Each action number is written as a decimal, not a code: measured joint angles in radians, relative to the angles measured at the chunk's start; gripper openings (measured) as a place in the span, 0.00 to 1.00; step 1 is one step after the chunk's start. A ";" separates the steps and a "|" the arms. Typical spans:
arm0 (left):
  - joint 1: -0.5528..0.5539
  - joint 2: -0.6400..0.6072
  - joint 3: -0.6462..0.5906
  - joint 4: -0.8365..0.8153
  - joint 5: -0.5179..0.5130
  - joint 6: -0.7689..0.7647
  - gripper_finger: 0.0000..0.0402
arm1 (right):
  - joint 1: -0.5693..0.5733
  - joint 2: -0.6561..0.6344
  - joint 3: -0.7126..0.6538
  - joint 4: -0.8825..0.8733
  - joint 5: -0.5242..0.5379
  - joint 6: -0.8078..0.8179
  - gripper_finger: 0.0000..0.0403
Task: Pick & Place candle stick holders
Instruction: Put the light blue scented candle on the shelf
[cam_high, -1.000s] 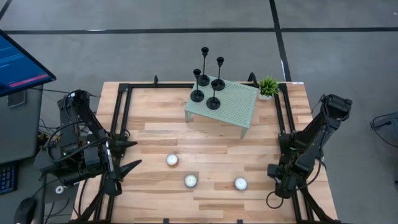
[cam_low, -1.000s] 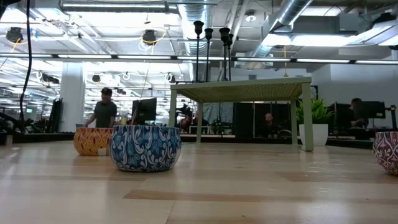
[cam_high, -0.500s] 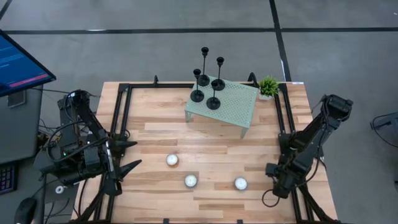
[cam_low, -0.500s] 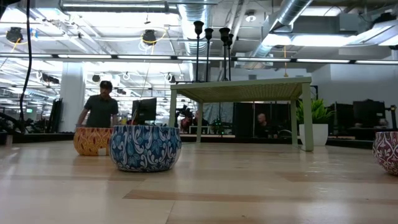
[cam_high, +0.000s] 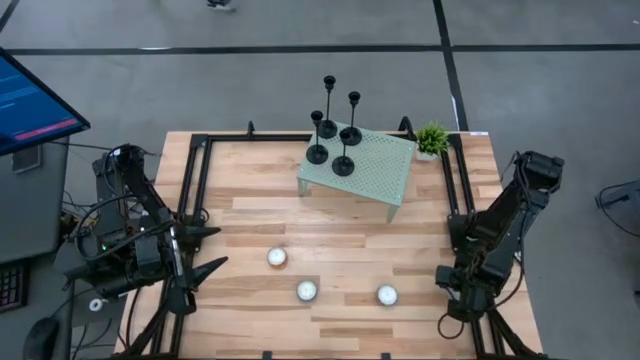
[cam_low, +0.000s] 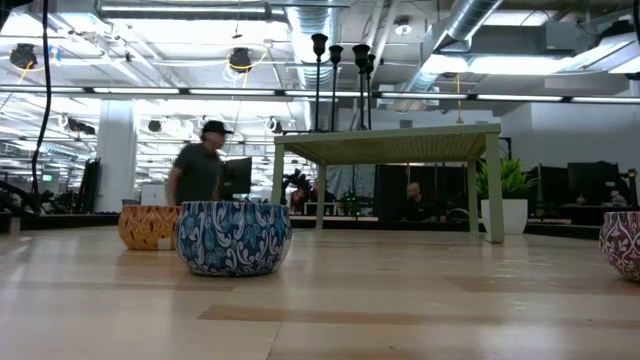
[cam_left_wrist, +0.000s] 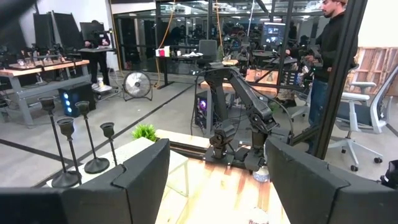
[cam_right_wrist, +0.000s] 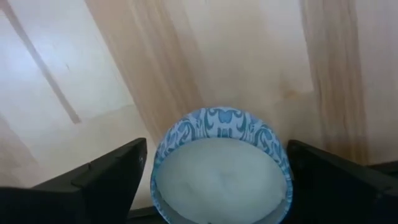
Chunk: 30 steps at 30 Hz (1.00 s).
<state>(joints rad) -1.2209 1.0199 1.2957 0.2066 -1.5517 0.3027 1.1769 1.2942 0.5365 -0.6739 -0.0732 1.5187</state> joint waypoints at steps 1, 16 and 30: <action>0.000 0.000 0.000 0.000 0.000 0.000 0.66 | 0.008 0.000 0.000 -0.001 0.009 0.005 0.93; 0.000 0.000 0.000 0.002 0.000 0.000 0.66 | 0.030 0.001 -0.002 -0.023 0.011 0.015 0.69; 0.000 0.000 0.000 0.003 0.000 0.000 0.66 | -0.050 0.003 0.014 -0.033 0.014 -0.019 0.70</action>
<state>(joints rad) -1.2208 1.0199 1.2958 0.2092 -1.5520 0.3027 1.1269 1.2968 0.5502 -0.7071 -0.0593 1.4995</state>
